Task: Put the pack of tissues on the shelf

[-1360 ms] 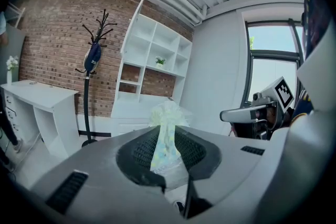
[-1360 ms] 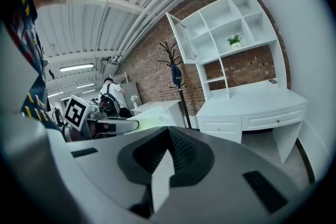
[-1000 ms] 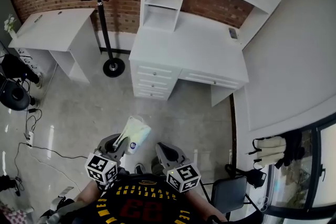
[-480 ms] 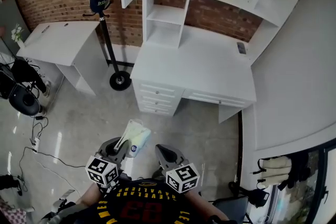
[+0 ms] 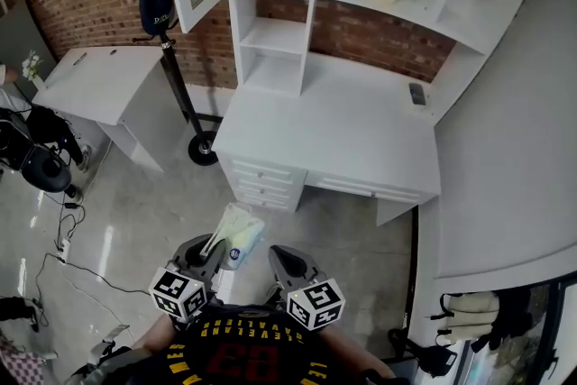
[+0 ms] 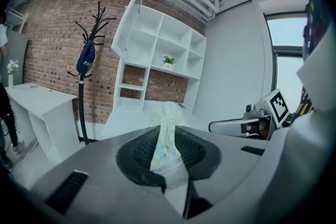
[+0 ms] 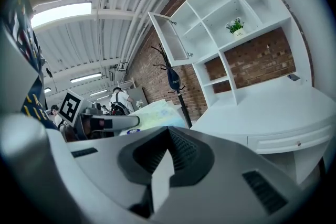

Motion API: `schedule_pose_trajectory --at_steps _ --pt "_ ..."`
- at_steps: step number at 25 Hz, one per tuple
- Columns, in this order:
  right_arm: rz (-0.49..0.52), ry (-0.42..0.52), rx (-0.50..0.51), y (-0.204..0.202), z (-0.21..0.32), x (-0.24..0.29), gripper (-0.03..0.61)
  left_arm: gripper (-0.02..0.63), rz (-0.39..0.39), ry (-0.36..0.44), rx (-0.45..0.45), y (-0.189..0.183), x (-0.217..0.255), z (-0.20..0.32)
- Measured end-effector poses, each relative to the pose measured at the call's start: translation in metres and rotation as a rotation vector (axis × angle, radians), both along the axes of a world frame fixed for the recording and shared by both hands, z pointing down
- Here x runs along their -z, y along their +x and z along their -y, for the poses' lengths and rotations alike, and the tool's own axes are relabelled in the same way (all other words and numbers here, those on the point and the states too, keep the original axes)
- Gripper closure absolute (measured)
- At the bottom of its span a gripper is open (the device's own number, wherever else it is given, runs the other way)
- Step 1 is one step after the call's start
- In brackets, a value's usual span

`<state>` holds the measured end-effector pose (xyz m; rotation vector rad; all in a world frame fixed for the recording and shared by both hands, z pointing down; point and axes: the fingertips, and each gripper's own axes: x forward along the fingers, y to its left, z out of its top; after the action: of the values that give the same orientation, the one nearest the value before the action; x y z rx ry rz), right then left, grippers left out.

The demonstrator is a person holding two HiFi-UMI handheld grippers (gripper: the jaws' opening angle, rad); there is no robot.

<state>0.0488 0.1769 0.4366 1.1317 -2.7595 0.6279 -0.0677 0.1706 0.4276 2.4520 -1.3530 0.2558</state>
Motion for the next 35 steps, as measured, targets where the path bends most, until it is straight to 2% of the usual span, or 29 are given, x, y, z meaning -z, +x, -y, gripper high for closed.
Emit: schedule_pose_trajectory --at_steps 6,13,23,30,35 --pt "0.015 0.005 0.008 0.024 0.018 0.001 0.581 0.554 -0.027 -0.026 0.002 0.03 -0.004 0.013" --pt "0.032 0.012 -0.008 0.045 0.022 0.0 0.581 0.554 -0.034 -0.03 0.0 0.045 -0.004 0.02" --pt "0.035 0.008 -0.135 0.083 0.043 -0.001 0.581 0.554 -0.038 -0.033 -0.086 0.075 -0.007 0.05" --pt "0.021 -0.023 -0.181 0.083 0.076 -0.01 0.581 0.554 -0.056 -0.069 -0.118 0.073 -0.02 0.085" --pt "0.003 -0.027 -0.167 0.055 0.116 -0.011 0.581 0.555 -0.067 -0.068 -0.107 0.045 -0.019 0.128"
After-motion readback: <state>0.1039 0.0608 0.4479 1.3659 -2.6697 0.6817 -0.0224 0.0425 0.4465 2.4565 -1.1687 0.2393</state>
